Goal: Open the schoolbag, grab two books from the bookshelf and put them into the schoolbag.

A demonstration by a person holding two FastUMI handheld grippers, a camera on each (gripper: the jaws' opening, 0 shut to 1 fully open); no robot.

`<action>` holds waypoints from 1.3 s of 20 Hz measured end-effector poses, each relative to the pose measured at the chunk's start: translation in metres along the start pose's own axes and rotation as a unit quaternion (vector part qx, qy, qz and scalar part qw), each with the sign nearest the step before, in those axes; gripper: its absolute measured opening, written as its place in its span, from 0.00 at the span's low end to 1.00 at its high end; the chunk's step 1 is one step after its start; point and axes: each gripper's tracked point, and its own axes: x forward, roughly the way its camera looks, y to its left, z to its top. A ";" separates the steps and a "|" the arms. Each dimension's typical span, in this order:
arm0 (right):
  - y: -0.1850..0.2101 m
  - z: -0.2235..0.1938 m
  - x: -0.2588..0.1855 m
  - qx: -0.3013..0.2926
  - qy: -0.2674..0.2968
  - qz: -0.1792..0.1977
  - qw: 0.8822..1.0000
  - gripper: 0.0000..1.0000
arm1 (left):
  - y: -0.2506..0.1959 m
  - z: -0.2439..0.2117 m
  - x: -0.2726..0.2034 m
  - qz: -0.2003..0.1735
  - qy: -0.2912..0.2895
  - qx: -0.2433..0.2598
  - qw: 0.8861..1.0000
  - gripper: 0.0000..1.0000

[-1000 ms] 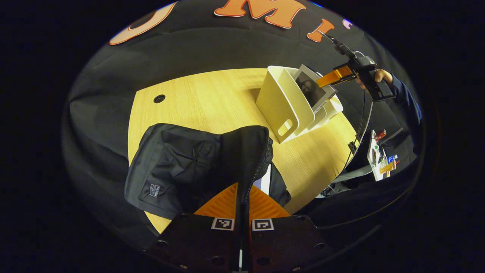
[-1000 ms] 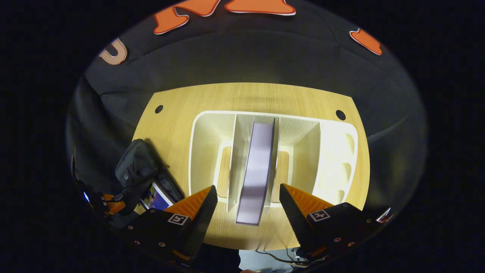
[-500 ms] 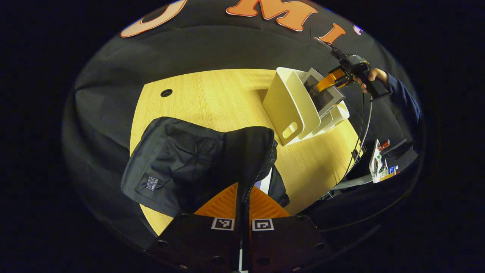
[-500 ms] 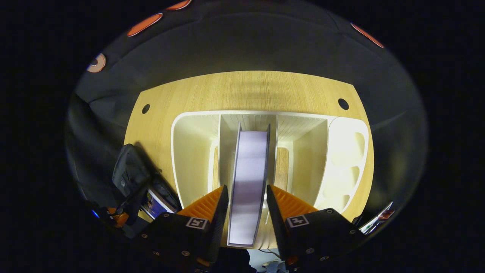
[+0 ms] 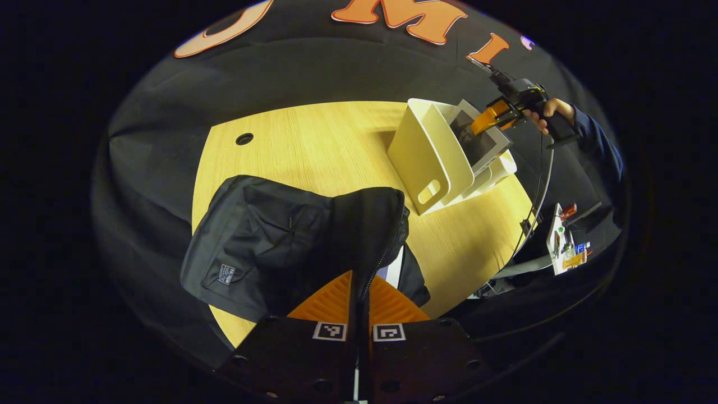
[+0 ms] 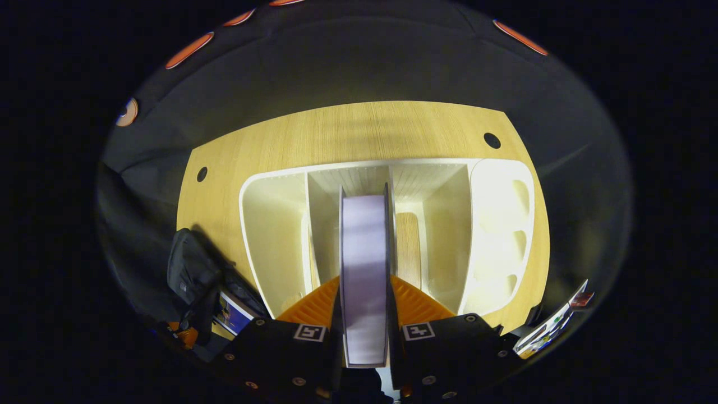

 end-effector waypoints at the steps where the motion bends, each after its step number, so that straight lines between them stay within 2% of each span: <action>1: 0.001 -0.003 -0.005 0.001 -0.001 -0.001 1.000 0.35 | 0.001 0.001 0.001 -0.004 0.000 0.004 1.000 0.03; 6: 0.012 -0.023 -0.031 0.012 -0.014 0.000 1.000 0.34 | 0.007 -0.003 0.000 -0.027 -0.003 0.028 0.999 0.03; 18: 0.000 -0.102 -0.083 0.069 -0.043 -0.006 0.997 0.34 | 0.006 -0.003 -0.003 -0.065 -0.005 0.084 0.994 0.03; 26: 0.013 -0.164 -0.107 0.134 -0.063 0.035 0.988 0.34 | 0.009 -0.004 -0.003 -0.083 -0.001 0.113 0.990 0.03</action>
